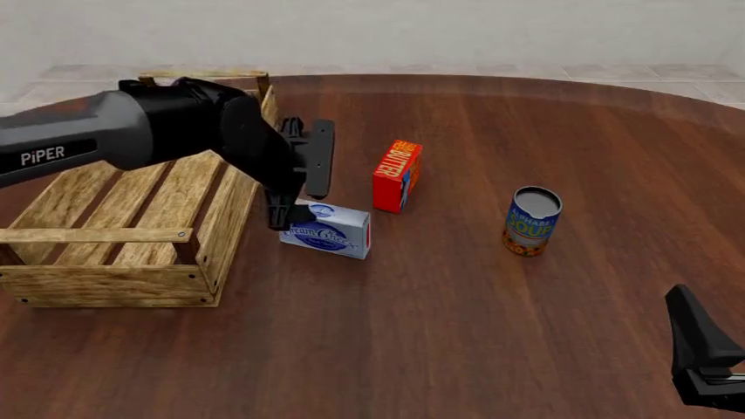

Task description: Pick up the cream cheese and put it in the tray.

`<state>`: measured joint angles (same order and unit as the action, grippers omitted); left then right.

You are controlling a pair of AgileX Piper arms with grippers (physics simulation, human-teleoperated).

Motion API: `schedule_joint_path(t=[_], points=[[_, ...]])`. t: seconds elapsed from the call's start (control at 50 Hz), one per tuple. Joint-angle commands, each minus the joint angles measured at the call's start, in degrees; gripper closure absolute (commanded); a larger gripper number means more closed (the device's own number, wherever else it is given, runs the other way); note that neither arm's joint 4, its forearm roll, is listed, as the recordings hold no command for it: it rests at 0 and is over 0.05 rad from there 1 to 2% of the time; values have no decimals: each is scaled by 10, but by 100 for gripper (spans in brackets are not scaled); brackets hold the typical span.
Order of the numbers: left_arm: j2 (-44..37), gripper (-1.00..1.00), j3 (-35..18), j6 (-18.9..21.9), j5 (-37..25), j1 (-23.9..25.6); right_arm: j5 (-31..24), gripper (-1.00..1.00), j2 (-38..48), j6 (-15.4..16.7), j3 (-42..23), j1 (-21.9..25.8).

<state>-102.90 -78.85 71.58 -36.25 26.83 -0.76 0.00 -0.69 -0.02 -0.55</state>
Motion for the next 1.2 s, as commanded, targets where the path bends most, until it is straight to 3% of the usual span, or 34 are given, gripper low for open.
schedule_joint_path(t=[0.02,0.64,1.2], points=[[-18,-100,-8,2,12,-1,0,-100,0,-1,0,0],[-46,-100,-5,15,21,-11,-2,-100,0,-5,0,-2],[-77,-100,-42,6,17,-9,-1,-100,0,4,0,0]])
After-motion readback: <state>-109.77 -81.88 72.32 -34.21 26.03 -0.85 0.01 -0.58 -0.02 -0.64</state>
